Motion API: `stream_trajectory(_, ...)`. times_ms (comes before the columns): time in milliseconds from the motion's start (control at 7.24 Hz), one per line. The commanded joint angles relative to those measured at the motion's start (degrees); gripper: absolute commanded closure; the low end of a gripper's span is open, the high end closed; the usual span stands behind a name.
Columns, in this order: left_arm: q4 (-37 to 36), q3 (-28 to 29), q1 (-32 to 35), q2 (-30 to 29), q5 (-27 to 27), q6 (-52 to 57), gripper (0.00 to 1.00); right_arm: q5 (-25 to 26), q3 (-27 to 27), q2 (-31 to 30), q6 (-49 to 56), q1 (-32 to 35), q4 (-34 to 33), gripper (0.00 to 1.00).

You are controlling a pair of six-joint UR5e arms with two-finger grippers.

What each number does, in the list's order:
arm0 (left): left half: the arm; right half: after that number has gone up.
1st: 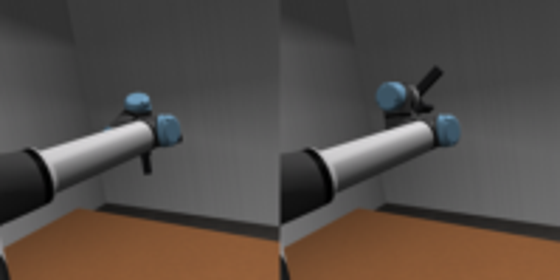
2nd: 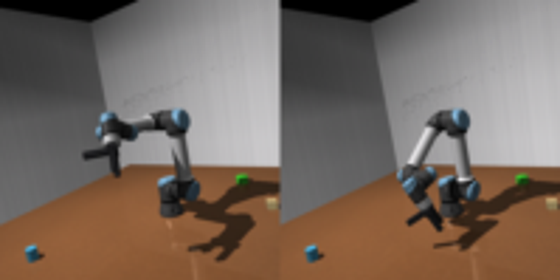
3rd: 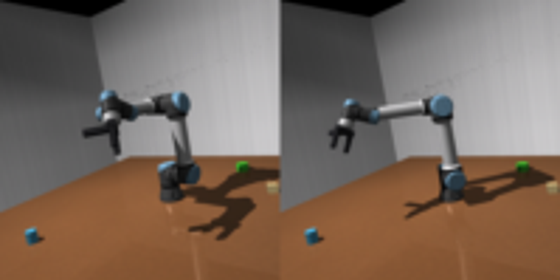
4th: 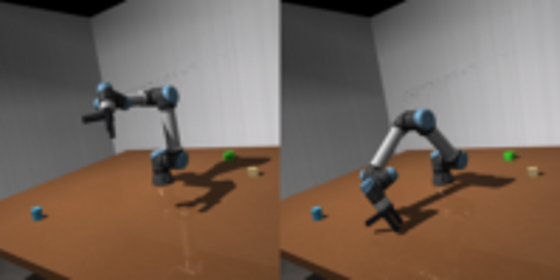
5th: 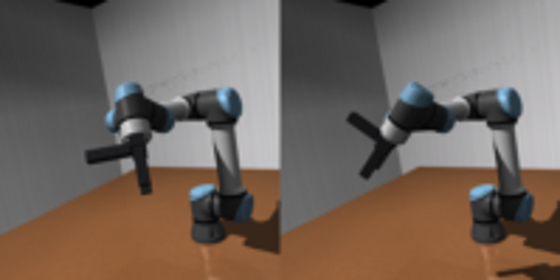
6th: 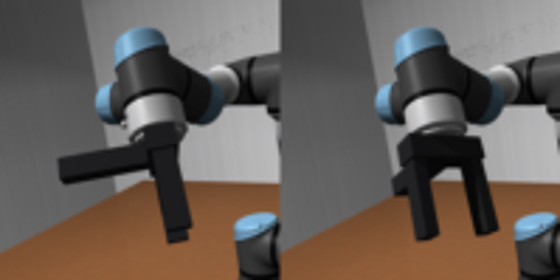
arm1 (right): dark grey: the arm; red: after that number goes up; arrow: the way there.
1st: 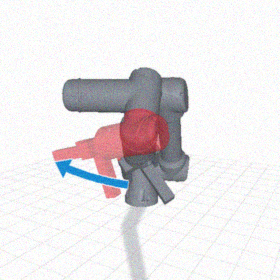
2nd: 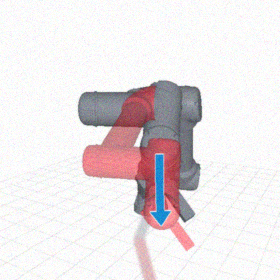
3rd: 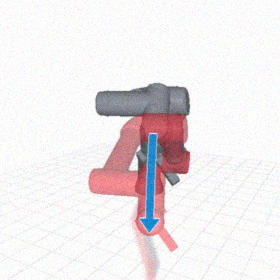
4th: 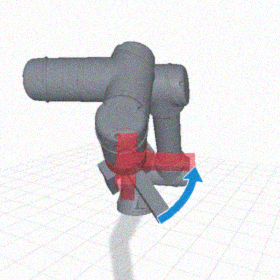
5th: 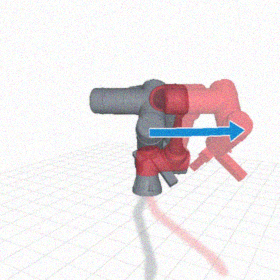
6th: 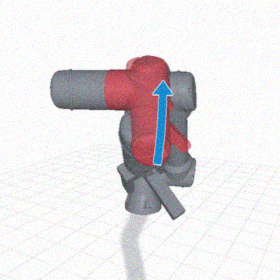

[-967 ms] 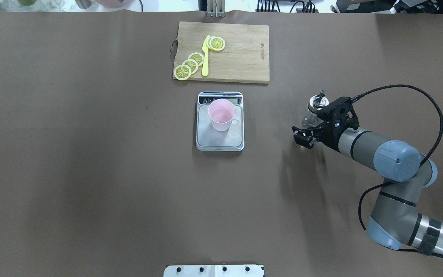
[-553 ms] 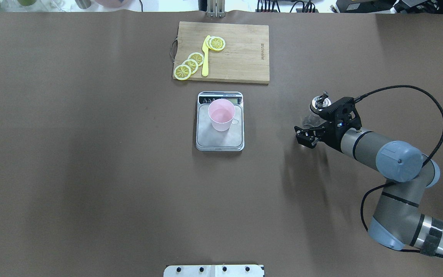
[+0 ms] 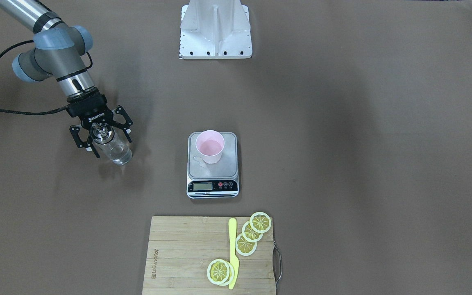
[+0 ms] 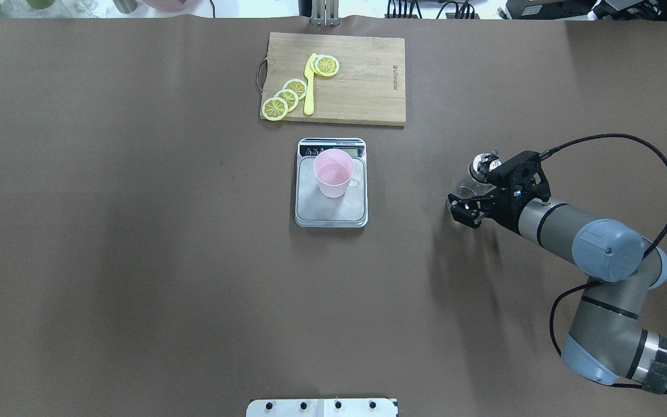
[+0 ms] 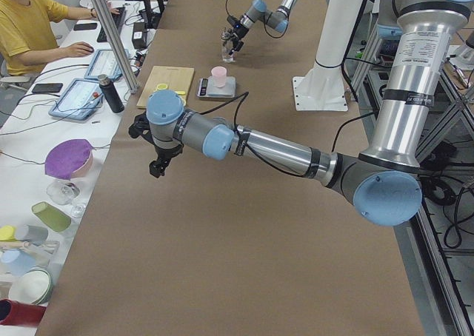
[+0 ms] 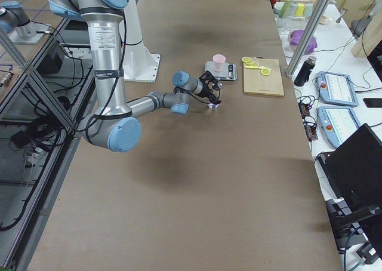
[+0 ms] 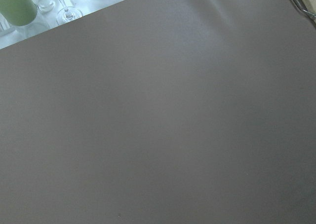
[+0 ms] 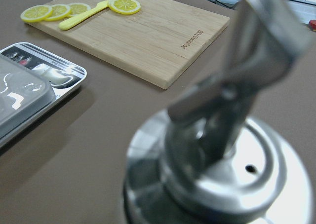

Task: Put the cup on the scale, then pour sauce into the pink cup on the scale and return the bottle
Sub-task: 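Lower the bottle onto the table with the right gripper, then open the right gripper and release the bottle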

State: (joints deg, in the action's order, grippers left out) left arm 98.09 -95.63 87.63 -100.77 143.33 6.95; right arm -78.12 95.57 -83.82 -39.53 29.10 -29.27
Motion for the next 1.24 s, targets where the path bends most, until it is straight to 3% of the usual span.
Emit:
stream_trajectory(0, 0.0, -0.09, 0.0, 0.14, 0.02, 0.0, 0.01, 1.39, 0.32, -0.29, -0.03, -1.5, 0.0, 0.0)
stream_trajectory(415, 0.0, -0.09, 0.0, 0.31, -0.06, 0.0, 0.01, 1.74, 5.84, -6.68, -0.03, -2.73, 0.09, 0.0)
stream_trajectory(829, -0.09, -0.09, 0.0, 0.23, 0.02, 0.0, 0.01, 3.76, 6.73, -8.8, -0.11, -5.01, 0.09, 0.0)
stream_trajectory(1106, 0.0, 0.0, 0.0, 0.31, -0.06, 0.0, 0.01, 3.68, 7.45, -14.06, -0.03, -4.93, 6.29, 0.0)
